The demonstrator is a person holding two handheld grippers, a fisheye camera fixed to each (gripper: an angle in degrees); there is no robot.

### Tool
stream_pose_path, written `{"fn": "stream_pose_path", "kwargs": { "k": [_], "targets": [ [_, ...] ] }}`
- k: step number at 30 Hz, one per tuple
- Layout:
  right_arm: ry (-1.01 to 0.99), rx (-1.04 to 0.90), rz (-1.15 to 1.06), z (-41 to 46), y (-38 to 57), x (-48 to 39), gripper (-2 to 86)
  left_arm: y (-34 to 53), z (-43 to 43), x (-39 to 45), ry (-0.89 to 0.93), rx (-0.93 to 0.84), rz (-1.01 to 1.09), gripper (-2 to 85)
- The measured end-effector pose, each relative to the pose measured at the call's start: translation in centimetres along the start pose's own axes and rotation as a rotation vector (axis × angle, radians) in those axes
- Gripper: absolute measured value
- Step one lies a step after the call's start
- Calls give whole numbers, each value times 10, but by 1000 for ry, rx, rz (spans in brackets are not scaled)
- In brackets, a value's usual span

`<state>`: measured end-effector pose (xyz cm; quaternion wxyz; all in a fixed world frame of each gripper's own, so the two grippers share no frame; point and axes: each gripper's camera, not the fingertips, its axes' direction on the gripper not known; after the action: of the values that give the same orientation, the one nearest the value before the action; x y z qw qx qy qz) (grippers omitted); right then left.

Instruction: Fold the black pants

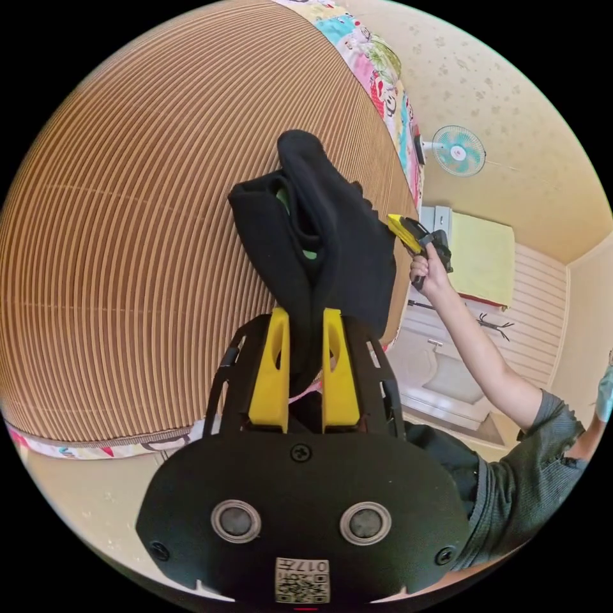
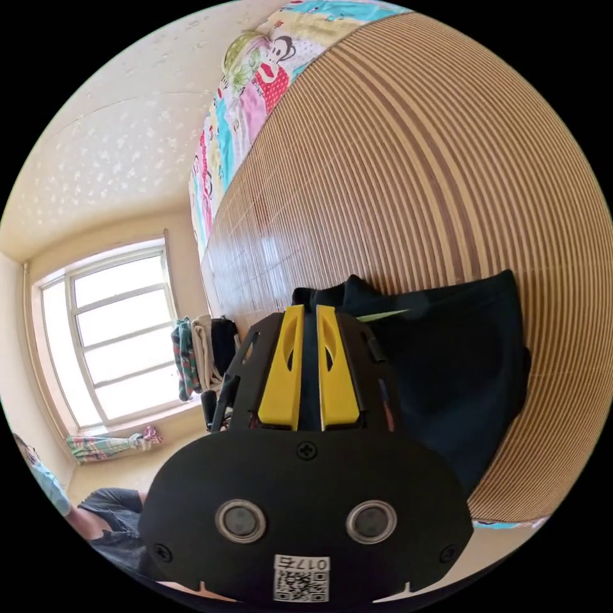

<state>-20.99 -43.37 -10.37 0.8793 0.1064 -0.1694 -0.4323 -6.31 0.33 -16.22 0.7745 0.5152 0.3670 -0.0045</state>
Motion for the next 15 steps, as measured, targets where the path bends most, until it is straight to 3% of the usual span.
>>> {"fn": "stream_pose_path", "kwargs": {
  "k": [6,11,13,15],
  "targets": [
    [66,-57,-106,-32,81,-13,101,-10,35,112,-124,11,188,77],
    [-171,162,184,-78,169,82,98,-16,141,239,-214,-26,469,83],
    [-246,267,309,-94,199,119,99,-19,199,266,-178,-96,508,86],
    [-286,360,391,-110,227,147,101,-16,259,289,40,-206,562,57]
  ]
}}
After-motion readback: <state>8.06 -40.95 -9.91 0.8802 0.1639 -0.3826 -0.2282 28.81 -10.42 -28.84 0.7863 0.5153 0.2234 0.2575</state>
